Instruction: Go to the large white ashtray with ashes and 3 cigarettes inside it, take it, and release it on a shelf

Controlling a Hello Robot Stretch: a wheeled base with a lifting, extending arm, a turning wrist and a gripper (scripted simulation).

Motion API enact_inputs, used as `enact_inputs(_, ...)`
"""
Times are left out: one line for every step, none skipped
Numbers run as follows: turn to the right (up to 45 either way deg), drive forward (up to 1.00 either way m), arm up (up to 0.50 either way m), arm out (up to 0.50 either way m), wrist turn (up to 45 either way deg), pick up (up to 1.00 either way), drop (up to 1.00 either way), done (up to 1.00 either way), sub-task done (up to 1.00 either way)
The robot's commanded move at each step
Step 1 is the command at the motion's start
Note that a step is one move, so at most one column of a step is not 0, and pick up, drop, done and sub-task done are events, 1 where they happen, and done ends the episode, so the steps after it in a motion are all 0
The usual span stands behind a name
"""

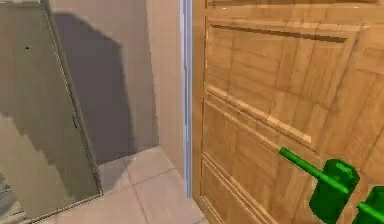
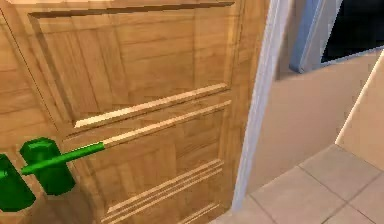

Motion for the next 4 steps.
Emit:
enact_inputs(45.0,0.00,0.00,0.00,0.0,0.00,0.00,0.00,0.00)
enact_inputs(45.0,0.00,0.00,0.00,0.0,0.00,0.00,0.00,0.00)
enact_inputs(45.0,0.00,0.00,0.00,0.0,0.00,0.00,0.00,0.00)
enact_inputs(27.0,0.00,0.00,0.00,0.0,0.00,0.00,0.00,0.00)
